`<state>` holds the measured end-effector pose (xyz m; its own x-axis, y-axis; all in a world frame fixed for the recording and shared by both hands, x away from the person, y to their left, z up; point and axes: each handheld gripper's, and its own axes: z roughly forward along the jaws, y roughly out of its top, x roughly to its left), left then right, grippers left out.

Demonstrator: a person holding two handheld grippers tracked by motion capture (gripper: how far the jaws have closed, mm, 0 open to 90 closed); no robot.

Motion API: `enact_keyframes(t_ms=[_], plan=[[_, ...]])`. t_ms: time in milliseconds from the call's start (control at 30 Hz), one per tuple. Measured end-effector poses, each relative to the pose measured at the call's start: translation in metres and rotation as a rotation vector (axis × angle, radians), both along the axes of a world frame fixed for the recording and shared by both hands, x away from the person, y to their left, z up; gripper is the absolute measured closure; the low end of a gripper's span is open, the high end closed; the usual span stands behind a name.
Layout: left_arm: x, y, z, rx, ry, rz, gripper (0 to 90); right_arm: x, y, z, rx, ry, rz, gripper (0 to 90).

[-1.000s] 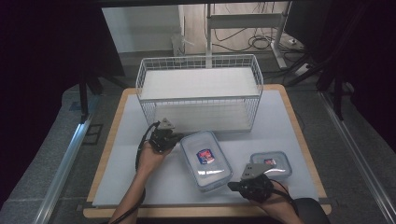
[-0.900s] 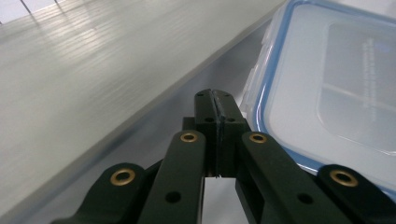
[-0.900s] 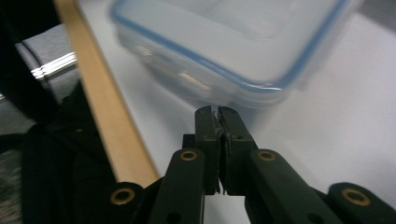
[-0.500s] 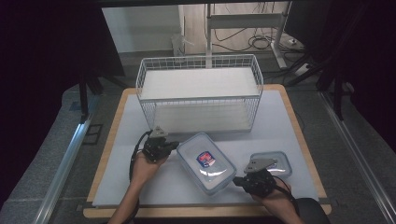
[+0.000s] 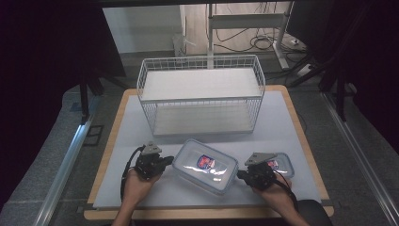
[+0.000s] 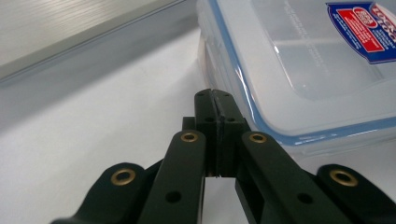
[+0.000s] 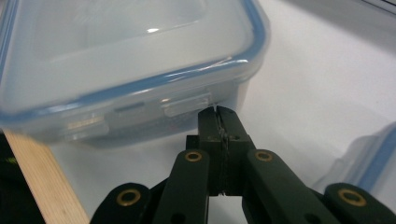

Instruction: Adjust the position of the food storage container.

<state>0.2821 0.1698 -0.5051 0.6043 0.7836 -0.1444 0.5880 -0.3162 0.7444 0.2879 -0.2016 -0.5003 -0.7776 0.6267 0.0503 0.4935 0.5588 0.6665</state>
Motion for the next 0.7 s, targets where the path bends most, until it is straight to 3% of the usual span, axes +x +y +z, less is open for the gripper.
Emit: enact_keyframes(t_ms=[100,167,267,500,567,633,667,700], plan=[[-0.009,0.002,0.001,0.001,-0.007,0.014,90.0,0.005,0.006,0.002,0.003,-0.007,-0.022,89.6],[-0.015,0.006,0.001,-0.027,0.001,0.023,90.0,0.009,0.007,0.004,0.010,-0.012,-0.030,89.6],[-0.020,0.008,0.001,-0.036,0.005,0.027,90.0,0.016,0.010,0.005,0.020,-0.007,-0.044,89.6],[-0.018,0.008,-0.001,-0.039,0.011,0.053,90.0,0.038,0.019,0.006,-0.011,0.009,-0.080,88.7],[-0.017,0.011,-0.003,-0.056,0.015,0.054,90.0,0.045,0.020,0.009,-0.006,-0.007,-0.093,86.8],[-0.014,0.011,-0.006,-0.050,0.027,0.061,90.0,0.049,0.018,0.014,0.003,-0.015,-0.114,85.3],[-0.011,0.007,-0.010,-0.011,0.032,0.054,90.0,0.047,0.014,0.019,0.019,-0.013,-0.121,84.2],[-0.011,0.007,-0.010,-0.011,0.032,0.054,90.0,0.044,0.012,0.021,0.040,0.005,-0.117,84.4]])
